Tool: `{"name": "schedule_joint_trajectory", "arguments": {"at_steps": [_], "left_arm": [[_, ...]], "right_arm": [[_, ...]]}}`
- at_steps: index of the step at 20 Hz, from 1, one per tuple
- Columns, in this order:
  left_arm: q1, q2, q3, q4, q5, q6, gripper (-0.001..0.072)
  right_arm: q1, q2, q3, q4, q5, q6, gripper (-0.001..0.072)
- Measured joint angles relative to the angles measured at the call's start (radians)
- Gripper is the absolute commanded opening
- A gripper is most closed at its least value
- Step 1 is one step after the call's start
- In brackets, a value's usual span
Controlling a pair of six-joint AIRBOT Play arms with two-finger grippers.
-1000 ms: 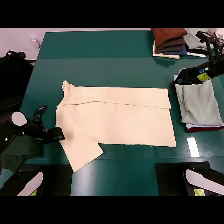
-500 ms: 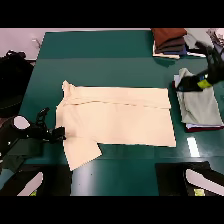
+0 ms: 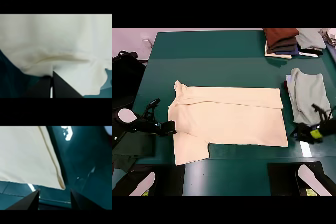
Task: Fold the shirts.
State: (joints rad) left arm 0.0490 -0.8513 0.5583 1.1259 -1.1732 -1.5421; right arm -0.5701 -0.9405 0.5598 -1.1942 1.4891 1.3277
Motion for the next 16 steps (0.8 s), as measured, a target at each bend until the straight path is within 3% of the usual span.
{"name": "schedule_joint_trajectory", "arguments": {"at_steps": [5, 9, 10, 11, 13, 16], "left_arm": [[0.000, 0.000, 0.008, -0.002, 0.004, 0.005, 0.0027], [0.000, 0.000, 0.009, -0.003, 0.010, 0.006, 0.0026], [0.000, 0.000, 0.009, -0.003, 0.009, 0.006, 0.0026], [0.000, 0.000, 0.009, -0.003, 0.010, 0.006, 0.0026], [0.000, 0.000, 0.010, -0.003, 0.006, 0.006, 0.0025], [0.000, 0.002, 0.020, -0.003, -0.009, 0.006, 0.0025]], "right_arm": [[-0.068, -0.081, -0.063, 0.058, -0.040, -0.029, 0.0445], [-0.075, -0.165, -0.062, 0.085, -0.050, -0.048, 0.0361], [-0.066, -0.177, -0.062, 0.094, -0.051, -0.056, 0.0310], [-0.048, -0.184, -0.063, 0.106, -0.063, -0.066, 0.0172], [0.003, -0.178, -0.063, 0.111, -0.094, -0.078, 0.0022], [0.092, -0.129, -0.035, 0.111, -0.101, -0.089, 0.0018]]}}
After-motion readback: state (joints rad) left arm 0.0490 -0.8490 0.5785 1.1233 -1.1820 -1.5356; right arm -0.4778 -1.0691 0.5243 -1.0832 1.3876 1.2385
